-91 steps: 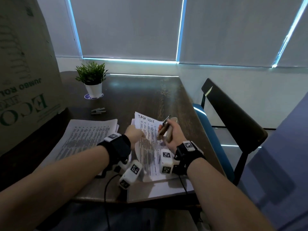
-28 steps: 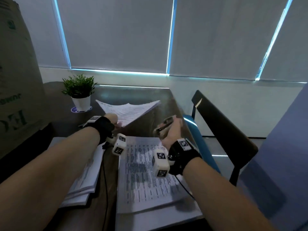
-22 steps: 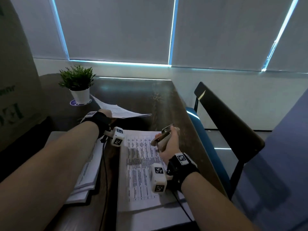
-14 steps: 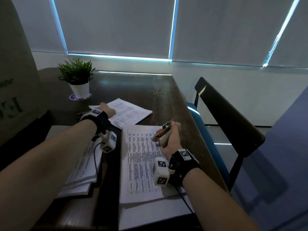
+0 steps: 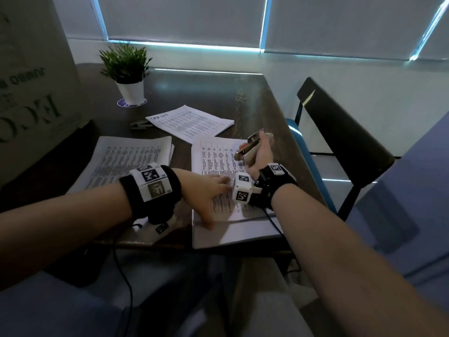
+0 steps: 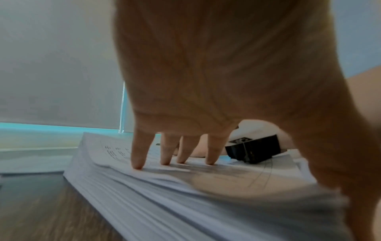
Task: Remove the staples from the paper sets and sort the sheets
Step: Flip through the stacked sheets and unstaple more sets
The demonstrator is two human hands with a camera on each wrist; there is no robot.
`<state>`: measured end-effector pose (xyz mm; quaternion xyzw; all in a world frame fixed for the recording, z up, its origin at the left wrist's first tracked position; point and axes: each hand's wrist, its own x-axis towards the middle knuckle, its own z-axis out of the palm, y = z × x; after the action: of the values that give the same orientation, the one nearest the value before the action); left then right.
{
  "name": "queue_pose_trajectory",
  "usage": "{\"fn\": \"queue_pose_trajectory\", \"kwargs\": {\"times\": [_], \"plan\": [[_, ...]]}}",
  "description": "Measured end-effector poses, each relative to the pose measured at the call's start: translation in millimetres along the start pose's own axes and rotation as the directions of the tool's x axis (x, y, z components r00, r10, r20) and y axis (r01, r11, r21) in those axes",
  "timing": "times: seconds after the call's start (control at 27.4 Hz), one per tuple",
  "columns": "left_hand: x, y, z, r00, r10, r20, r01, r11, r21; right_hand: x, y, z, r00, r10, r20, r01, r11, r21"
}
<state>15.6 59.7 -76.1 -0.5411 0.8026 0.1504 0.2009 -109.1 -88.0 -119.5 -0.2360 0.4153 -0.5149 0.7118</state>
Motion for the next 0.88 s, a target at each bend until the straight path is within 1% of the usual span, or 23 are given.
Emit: {"fn": "queue_pose_trajectory", "kwargs": {"times": [0.07, 0.15, 0.29, 0.37, 0.4, 0.44, 0.48, 0.51, 0.55, 0.58, 0.62, 0.66, 0.69, 0.73, 0.77, 0.8, 0.84, 0.88], "plan": [[-1.0, 0.2, -1.2, 0.999, 0.032, -0.028, -0.033, 0.999, -0.031, -0.7, 0.5, -1.2, 1.000, 0.001, 0.006, -0.001, 1.000, -0.015], [-3.5, 2.4, -4.5, 0.997, 0.069, -0.036, -0.072, 0.992, -0.100, -0.1, 0.8, -2.0, 1.000, 0.000, 0.008, 0.001, 0.999, -0.033], [-10.5, -2.1, -11.7, 0.998, 0.065, -0.012, -0.066, 0.984, -0.164, 0.7, 0.9, -3.8, 1.000, 0.003, 0.020, -0.003, 1.000, -0.023], [-15.3, -2.6, -15.9, 0.992, 0.077, -0.100, -0.093, 0.983, -0.157, 2.9, 1.1, -3.7, 1.000, 0.002, 0.019, -0.002, 1.000, -0.018], [-17.6, -3.1, -17.4, 0.982, 0.062, -0.179, -0.088, 0.986, -0.140, 4.0, 2.0, -3.9, 1.000, 0.003, 0.024, -0.002, 1.000, -0.021], [-18.0, -6.9, -17.2, 0.962, 0.022, -0.273, -0.063, 0.988, -0.142, 4.6, 2.5, -3.9, 1.000, 0.005, 0.026, -0.004, 1.000, -0.028], [-17.8, -11.9, -15.0, 0.932, -0.054, -0.359, -0.008, 0.985, -0.170, 5.1, 2.6, -4.0, 1.000, 0.006, 0.030, -0.006, 1.000, -0.025], [-16.6, -17.5, -10.7, 0.898, -0.152, -0.414, 0.062, 0.973, -0.223, 5.0, 2.0, -4.4, 0.999, 0.010, 0.034, -0.010, 1.000, -0.017], [-14.9, -23.0, -5.9, 0.871, -0.262, -0.415, 0.140, 0.943, -0.303, 5.5, 1.3, -4.8, 0.999, 0.016, 0.040, -0.016, 1.000, -0.002], [-14.2, -28.0, -1.4, 0.864, -0.351, -0.362, 0.179, 0.885, -0.431, 5.4, 0.4, -5.4, 0.999, 0.023, 0.046, -0.024, 1.000, 0.006], [-11.8, -29.1, 2.2, 0.866, -0.407, -0.291, 0.172, 0.788, -0.591, 4.7, -0.1, -6.0, 0.998, 0.029, 0.055, -0.030, 0.999, 0.011], [-6.2, -31.4, 6.0, 0.869, -0.433, -0.238, 0.120, 0.652, -0.749, 3.7, -0.6, -6.3, 0.998, 0.033, 0.062, -0.034, 0.999, 0.009], [1.6, -33.3, 7.4, 0.863, -0.469, -0.189, 0.062, 0.468, -0.881, 3.2, -0.3, -6.7, 0.997, 0.036, 0.070, -0.036, 0.999, 0.009], [12.5, -40.5, 6.6, 0.842, -0.519, -0.149, 0.000, 0.276, -0.961, 3.2, 0.0, -7.0, 0.996, 0.038, 0.075, -0.039, 0.999, 0.012], [17.4, -42.1, 2.3, 0.821, -0.562, -0.104, -0.069, 0.083, -0.994, 3.6, 0.6, -7.1, 0.996, 0.040, 0.078, -0.041, 0.999, 0.017], [26.3, -47.1, -1.2, 0.803, -0.593, -0.058, -0.131, -0.081, -0.988, 4.2, 0.9, -7.4, 0.996, 0.040, 0.077, -0.041, 0.999, 0.017], [35.2, -52.1, -4.3, 0.784, -0.621, -0.009, -0.157, -0.184, -0.970, 4.4, 1.1, -7.7, 0.996, 0.037, 0.076, -0.038, 0.999, 0.018], [43.7, -55.3, -7.7, 0.753, -0.658, 0.015, -0.179, -0.227, -0.957, 4.2, 0.9, -7.8, 0.997, 0.034, 0.073, -0.035, 0.999, 0.016]]}}
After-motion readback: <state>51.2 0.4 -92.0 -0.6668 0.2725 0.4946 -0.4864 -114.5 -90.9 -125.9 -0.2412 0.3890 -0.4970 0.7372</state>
